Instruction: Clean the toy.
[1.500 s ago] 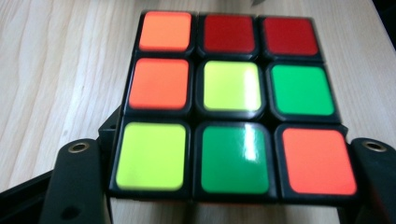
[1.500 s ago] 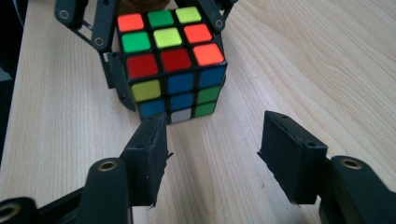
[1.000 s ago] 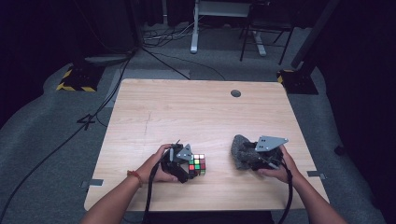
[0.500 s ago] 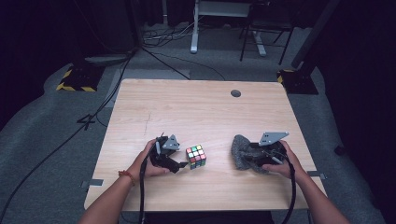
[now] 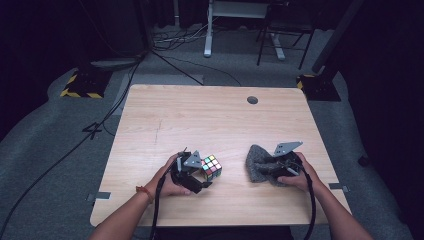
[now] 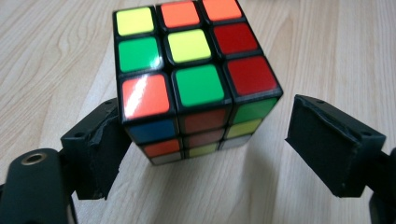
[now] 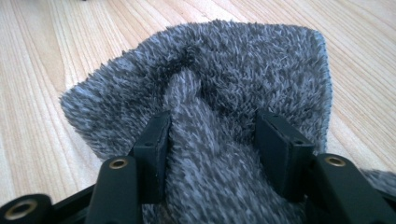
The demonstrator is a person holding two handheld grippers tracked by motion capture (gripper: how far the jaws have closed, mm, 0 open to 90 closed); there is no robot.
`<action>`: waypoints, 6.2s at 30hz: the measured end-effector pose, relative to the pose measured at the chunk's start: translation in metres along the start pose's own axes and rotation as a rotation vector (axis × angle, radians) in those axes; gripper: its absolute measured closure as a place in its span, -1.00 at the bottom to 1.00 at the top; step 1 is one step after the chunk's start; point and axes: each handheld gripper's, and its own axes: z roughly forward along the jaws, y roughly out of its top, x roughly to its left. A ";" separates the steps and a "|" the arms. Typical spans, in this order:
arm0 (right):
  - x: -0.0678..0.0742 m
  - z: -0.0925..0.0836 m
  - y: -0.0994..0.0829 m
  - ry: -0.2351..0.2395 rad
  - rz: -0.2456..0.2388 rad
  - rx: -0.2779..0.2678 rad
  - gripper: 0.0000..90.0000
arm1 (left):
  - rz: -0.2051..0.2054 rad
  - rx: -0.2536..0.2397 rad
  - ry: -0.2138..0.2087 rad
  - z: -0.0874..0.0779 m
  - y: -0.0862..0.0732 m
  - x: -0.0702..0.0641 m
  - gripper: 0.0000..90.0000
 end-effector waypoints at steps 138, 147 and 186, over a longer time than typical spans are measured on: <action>0.068 -0.029 0.043 0.178 -0.160 -0.275 0.73 | 0.218 -0.027 -0.051 0.019 0.069 -0.038 -0.26; 0.077 -0.031 0.054 0.178 -0.187 -0.335 0.73 | 0.233 0.014 -0.041 0.029 0.070 -0.042 -0.26; 0.075 -0.028 0.059 0.073 -0.174 -0.340 0.72 | 0.253 0.008 -0.019 0.021 0.076 -0.044 -0.25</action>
